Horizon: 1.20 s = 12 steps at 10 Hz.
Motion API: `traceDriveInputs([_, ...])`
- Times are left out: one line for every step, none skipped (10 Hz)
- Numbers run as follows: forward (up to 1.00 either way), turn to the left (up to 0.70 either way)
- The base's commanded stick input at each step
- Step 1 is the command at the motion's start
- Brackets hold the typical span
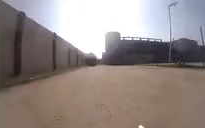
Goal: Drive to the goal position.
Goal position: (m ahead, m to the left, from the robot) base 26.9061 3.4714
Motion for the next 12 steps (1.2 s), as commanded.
traceDriveInputs([1.00, 0.00])
traceDriveInputs([1.00, 0.00])
traceDriveInputs([1.00, 0.00])
traceDriveInputs([1.00, 0.00])
traceDriveInputs([1.00, 0.00])
traceDriveInputs([1.00, 0.00])
traceDriveInputs([1.00, 0.00])
traceDriveInputs([1.00, 0.00])
traceDriveInputs([1.00, 0.00])
traceDriveInputs([1.00, 0.00])
traceDriveInputs([1.00, 0.00])
traceDriveInputs([1.00, 0.00])
